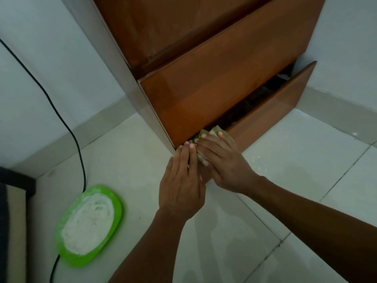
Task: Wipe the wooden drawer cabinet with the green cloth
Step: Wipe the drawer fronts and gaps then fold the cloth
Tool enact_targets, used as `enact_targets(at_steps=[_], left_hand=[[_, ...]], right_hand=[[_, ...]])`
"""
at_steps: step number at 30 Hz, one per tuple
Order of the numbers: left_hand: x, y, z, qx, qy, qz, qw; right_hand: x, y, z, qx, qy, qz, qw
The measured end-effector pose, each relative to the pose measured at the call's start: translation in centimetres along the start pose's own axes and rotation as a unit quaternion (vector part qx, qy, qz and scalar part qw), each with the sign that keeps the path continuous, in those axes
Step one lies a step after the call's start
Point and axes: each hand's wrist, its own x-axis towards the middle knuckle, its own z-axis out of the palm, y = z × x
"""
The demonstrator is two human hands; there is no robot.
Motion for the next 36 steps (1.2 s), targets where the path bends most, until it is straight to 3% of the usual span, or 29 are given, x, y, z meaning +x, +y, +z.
enact_targets(at_steps=[3,6,14,21,25,29,30,31,33,36], left_hand=[[-0.3,0.5,0.5,-0.014,-0.037,-0.021,0.999],[0.1,0.9,0.2,-0.013,-0.050,-0.010,0.999],[3.8,2.5,-1.0,0.079,-0.142,0.065,0.985],[7.6,1.5,-1.8,0.176,-0.149,0.182,0.956],[10.7,2.1,-2.2,0.205,-0.162,0.227,0.938],[13.3,3.0,-1.3,0.188,-0.153,0.262,0.934],[13.9,3.1,-0.9,0.179,-0.143,0.271,0.935],[14.5,3.3,-0.5,0.174,-0.133,0.279,0.935],[15.2,3.5,0.2,0.167,-0.116,0.291,0.935],[15.8,4.2,0.8,0.149,-0.102,0.308,0.934]], right_hand=[[-0.1,0.9,0.0,-0.010,-0.025,-0.013,1.000],[0.3,3.2,-0.4,-0.028,0.003,-0.018,0.999],[0.3,10.7,-3.5,-0.060,0.097,0.073,0.991],[0.5,17.1,-5.7,-0.069,0.144,0.161,0.974],[2.1,19.9,-7.9,-0.058,0.193,0.268,0.942],[3.3,19.0,-9.1,0.024,0.331,0.399,0.855],[3.0,18.0,-8.4,0.031,0.348,0.374,0.859],[2.3,16.8,-7.4,0.028,0.337,0.319,0.886],[0.3,15.4,-4.6,0.013,0.247,0.209,0.946],[-0.8,17.1,-3.0,-0.014,0.205,0.164,0.965]])
